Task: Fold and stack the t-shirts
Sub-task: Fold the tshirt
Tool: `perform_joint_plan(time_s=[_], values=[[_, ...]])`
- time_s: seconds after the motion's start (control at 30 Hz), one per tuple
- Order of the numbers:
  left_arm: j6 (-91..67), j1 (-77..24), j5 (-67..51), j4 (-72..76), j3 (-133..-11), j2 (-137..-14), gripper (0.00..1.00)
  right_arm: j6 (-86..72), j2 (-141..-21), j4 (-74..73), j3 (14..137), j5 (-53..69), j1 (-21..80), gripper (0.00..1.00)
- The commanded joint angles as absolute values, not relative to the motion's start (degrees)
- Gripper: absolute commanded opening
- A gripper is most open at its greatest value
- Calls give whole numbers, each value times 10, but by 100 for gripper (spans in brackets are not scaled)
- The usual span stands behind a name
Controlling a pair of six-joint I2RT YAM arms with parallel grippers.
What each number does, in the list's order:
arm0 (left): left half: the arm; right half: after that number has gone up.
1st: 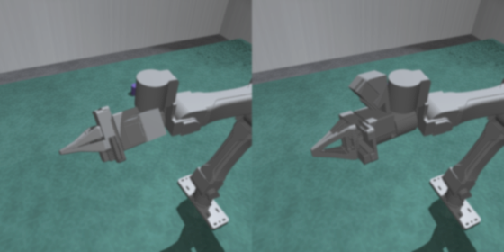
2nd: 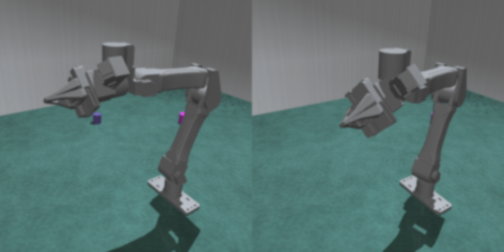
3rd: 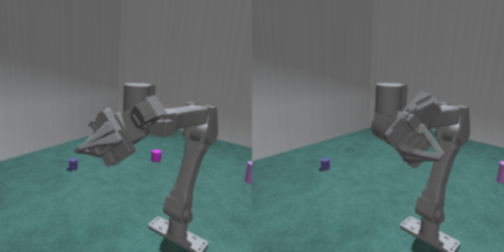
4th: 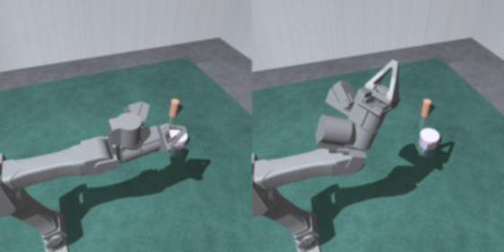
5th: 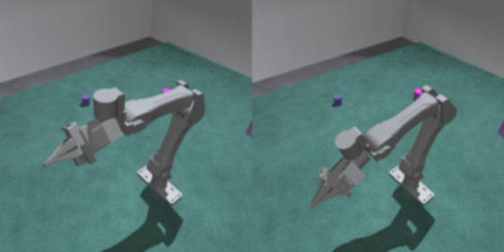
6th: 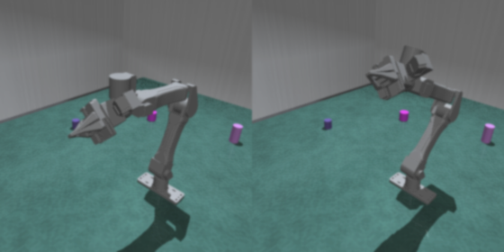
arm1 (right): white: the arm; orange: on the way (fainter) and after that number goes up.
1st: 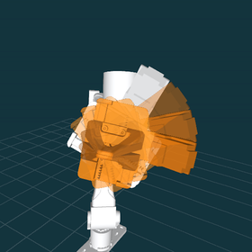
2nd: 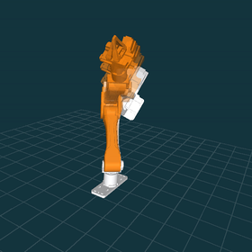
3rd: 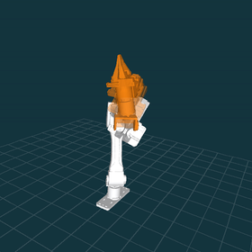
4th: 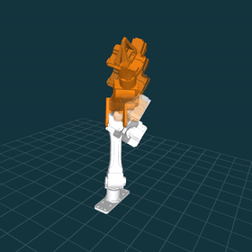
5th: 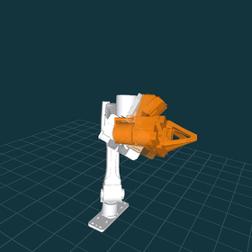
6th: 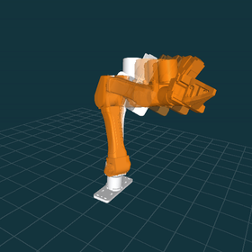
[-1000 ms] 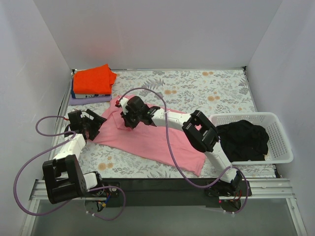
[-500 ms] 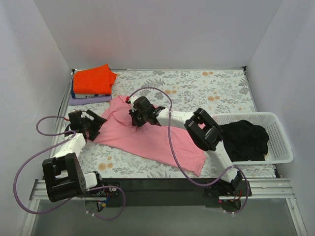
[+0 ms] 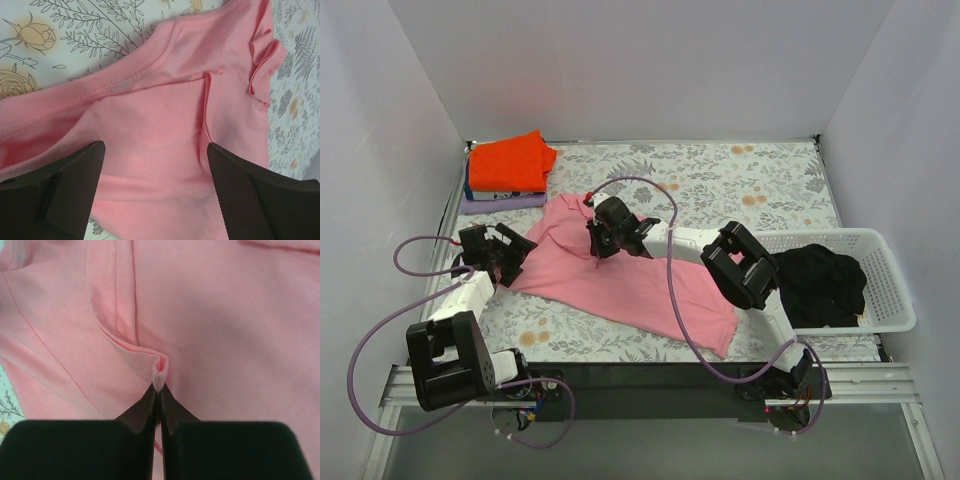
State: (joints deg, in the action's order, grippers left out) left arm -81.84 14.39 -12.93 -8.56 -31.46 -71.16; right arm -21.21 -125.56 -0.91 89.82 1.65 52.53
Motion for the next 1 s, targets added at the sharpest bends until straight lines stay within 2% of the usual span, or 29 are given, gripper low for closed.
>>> perform_joint_plan(time_s=[0.0, 0.33, 0.6, 0.7, 0.8, 0.9, 0.93, 0.97], values=[[-810, 142, -133, -85, -324, -697, 82, -258, -1227, 10, 884, 4, 523, 8], [-809, 143, -134, -84, -325, -693, 82, -290, -1224, -17, 884, -33, 521, 9], [-802, 143, -137, -83, -337, -686, 82, -296, -1220, -39, 884, -49, 520, 14], [-795, 142, -141, -82, -348, -683, 82, -294, -1211, -41, 884, -52, 520, 27], [-778, 142, -142, -80, -366, -672, 82, -285, -1203, -41, 883, -58, 520, 36], [-746, 142, -123, -91, -385, -650, 82, -266, -1187, -41, 886, -62, 519, 57], [-737, 142, -101, -100, -390, -646, 82, -260, -1176, -42, 890, -62, 519, 70], [-721, 142, -89, -121, -402, -641, 83, -248, -1171, -42, 892, -63, 518, 73]])
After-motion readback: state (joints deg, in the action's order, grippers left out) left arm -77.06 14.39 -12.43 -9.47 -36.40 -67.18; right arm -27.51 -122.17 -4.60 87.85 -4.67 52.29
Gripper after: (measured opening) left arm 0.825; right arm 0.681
